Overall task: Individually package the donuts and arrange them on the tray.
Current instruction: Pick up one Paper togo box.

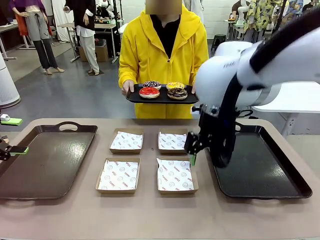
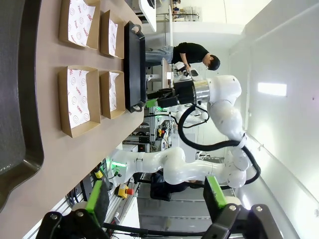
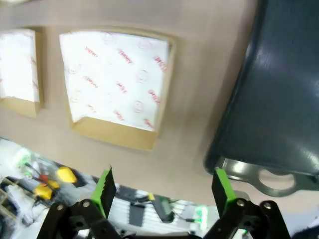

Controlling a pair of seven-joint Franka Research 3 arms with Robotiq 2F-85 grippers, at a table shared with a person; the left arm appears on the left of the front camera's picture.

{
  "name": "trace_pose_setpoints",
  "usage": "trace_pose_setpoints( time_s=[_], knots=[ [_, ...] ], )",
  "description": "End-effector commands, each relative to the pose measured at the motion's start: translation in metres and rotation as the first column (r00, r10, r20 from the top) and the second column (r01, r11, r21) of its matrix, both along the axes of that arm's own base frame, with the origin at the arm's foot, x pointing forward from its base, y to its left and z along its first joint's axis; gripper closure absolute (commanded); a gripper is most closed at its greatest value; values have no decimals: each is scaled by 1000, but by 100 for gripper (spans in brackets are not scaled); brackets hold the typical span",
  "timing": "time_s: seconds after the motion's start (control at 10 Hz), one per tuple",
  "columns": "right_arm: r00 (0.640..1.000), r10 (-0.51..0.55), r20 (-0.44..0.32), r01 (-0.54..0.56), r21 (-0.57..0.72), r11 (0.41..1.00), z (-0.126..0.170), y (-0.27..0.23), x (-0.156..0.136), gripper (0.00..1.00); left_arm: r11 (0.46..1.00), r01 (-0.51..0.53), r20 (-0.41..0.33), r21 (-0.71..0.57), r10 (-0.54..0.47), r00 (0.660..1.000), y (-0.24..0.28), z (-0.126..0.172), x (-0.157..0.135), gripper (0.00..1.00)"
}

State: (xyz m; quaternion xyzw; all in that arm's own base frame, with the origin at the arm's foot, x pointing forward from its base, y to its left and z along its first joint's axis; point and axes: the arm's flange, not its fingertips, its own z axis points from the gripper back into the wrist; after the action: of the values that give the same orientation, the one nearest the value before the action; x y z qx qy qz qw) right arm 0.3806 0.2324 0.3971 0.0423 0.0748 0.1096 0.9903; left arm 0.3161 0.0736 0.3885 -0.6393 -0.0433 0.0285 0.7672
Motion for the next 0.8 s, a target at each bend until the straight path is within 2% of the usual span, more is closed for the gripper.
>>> trace_pose_setpoints(
  time_s=[0.0,0.2,0.4,0.7],
  knots=[
    [999,-4,42,12,-192,981,-27,23,-10,0,1000,4,6,-10,-4,1000,1,2,-1,0],
    [999,-31,20,34,-201,979,-48,32,-5,0,1000,4,6,-10,-4,1000,1,2,-1,0],
    [993,-78,93,90,-134,987,-57,36,0,0,1000,4,6,-10,-4,1000,1,2,-1,0],
    [980,-80,183,97,-88,991,-62,40,3,0,1000,4,6,-10,-4,1000,1,2,-1,0]
  ],
)
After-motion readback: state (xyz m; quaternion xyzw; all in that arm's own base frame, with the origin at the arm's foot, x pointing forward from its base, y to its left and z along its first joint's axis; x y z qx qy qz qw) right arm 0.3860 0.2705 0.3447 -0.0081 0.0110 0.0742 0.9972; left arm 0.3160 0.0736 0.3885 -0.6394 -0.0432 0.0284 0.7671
